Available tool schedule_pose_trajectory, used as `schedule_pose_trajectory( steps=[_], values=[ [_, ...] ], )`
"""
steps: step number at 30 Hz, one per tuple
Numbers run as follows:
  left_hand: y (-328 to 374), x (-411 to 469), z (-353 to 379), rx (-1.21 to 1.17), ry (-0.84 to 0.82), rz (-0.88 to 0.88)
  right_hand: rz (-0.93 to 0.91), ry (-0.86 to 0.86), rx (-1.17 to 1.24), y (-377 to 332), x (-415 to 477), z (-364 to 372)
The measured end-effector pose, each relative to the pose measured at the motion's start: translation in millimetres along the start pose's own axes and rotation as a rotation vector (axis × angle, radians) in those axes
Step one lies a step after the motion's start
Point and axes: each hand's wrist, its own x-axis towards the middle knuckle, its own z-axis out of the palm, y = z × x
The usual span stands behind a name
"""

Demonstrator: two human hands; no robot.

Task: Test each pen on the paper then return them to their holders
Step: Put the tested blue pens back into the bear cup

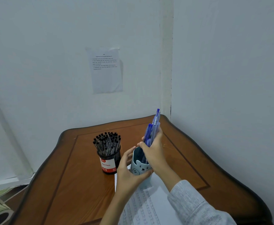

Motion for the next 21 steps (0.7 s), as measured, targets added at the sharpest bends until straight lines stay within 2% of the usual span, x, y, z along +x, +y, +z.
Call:
schedule_pose_trajectory(
  steps=[11,21],
  values=[
    [-1,-1,0,-0.044,0.012,-0.046,-0.059,0.155,-0.010,5,6,5],
    [1,2,1,-0.047,0.016,-0.041,-0.070,0.127,0.129,0,14,2]
  ],
)
